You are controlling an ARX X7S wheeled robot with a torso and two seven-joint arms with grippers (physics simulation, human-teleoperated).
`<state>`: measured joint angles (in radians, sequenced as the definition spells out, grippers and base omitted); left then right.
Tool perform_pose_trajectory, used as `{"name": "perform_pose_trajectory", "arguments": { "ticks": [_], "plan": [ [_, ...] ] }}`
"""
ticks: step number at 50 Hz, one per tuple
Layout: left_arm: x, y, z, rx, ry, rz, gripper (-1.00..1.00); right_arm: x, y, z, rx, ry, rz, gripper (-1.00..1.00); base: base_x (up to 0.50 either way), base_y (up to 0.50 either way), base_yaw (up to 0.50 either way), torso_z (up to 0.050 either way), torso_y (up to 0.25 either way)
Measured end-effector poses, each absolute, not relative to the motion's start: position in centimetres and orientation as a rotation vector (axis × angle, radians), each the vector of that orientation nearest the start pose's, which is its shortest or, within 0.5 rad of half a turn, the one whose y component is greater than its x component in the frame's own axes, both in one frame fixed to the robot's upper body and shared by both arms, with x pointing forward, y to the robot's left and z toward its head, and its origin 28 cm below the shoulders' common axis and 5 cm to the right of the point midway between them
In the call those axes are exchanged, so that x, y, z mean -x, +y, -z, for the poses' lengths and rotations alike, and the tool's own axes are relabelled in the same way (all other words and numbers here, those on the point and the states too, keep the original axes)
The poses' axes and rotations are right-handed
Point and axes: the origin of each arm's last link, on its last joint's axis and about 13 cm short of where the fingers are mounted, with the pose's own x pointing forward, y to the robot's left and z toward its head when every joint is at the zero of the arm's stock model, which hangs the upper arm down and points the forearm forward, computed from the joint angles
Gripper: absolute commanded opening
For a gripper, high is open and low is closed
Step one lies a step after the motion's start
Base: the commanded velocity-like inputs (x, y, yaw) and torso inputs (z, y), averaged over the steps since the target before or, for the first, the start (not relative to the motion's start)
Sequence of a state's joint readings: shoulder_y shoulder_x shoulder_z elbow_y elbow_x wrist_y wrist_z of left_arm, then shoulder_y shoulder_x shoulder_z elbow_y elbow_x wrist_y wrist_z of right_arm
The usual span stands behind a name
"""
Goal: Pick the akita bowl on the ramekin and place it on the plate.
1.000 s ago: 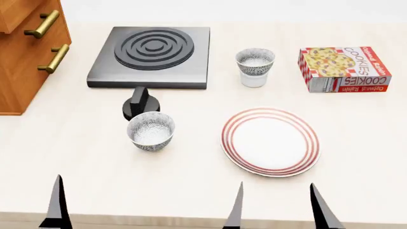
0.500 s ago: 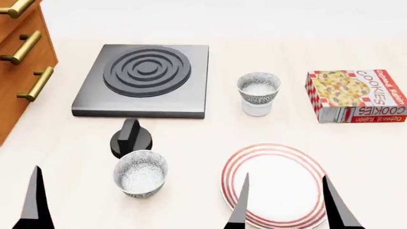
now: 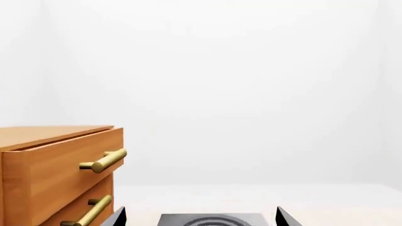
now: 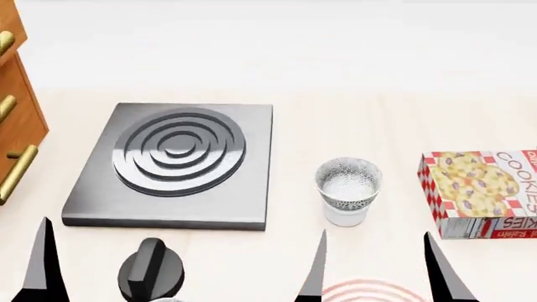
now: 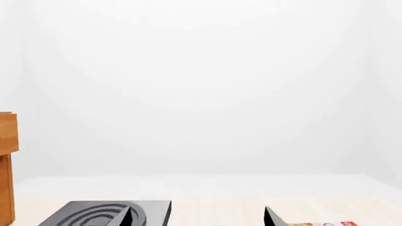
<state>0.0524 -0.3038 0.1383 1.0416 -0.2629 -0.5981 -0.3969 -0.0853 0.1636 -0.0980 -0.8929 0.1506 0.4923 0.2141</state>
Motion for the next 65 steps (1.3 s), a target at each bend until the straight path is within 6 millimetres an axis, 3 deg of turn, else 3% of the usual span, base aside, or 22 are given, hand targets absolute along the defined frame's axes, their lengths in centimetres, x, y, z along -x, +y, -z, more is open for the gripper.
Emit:
{"name": "perform_pose_trajectory", "arguments": {
  "ticks": [8,25,50,65],
  "plan": [
    [-14.39,20.25,-16.38,-0.007,-0.326,0.003,1.0,-15.87,-9.2,-14.25,-0.019,-0.294,-0.017,1.0,0.47,0.0,0.0,0.05,0.0],
    [-14.28,20.22,-16.45,-0.002,-0.329,0.006,1.0,-15.78,-9.15,-14.18,-0.017,-0.311,-0.031,1.0,0.0,0.0,0.0,0.05,0.0],
    [-14.09,20.34,-16.53,-0.007,-0.357,0.004,1.0,-15.72,-9.04,-14.15,-0.015,-0.308,-0.047,1.0,0.0,0.0,0.0,0.019,0.0],
    [-13.97,20.35,-16.59,-0.026,-0.372,-0.004,1.0,-15.7,-9.04,-14.09,-0.013,-0.307,-0.049,1.0,0.0,0.0,0.0,0.0,-0.242]
  ]
}}
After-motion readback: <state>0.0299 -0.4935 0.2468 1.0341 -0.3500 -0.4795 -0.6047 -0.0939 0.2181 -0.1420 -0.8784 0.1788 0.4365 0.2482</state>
